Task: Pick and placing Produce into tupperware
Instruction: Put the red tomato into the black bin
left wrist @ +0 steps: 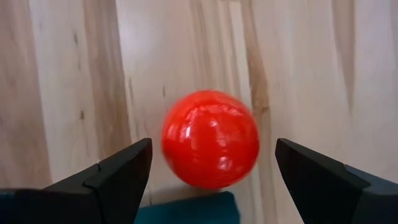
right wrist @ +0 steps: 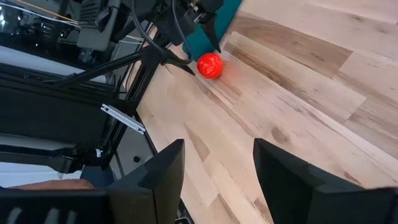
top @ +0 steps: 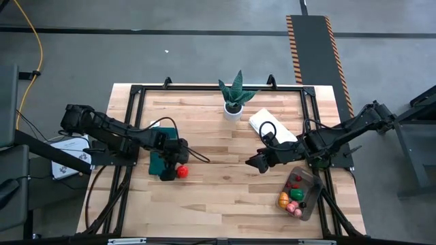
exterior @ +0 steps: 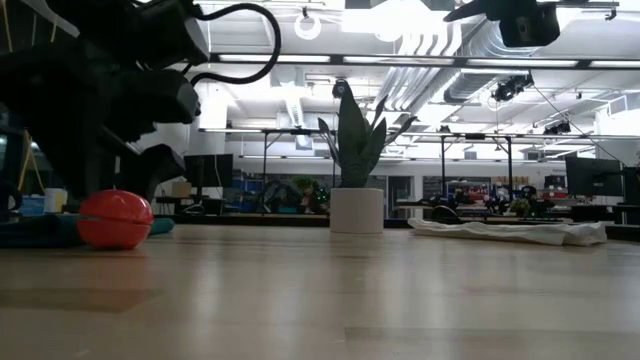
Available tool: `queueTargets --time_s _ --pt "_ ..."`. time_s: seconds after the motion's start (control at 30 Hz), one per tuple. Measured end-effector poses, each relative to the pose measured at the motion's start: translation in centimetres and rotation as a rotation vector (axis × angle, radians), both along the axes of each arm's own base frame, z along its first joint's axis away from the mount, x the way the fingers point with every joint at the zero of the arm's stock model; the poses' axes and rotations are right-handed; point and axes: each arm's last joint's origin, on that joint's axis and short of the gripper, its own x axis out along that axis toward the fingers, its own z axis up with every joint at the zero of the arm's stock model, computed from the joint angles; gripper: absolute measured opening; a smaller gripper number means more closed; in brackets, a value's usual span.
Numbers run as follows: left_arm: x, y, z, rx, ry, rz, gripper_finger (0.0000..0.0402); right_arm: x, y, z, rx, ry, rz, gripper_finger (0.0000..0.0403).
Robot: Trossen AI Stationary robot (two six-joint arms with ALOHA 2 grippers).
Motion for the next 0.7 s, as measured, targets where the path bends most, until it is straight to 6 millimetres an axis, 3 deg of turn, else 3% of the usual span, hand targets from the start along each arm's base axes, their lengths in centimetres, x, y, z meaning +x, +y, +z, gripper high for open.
queueTargets --time_s 0.7 --pt "0.41 0.06 -0.84 -0.003 0.028 0.014 0.0331 0.00 -0.05 0.00 -0.015 -0.003 -0.012 0.0181"
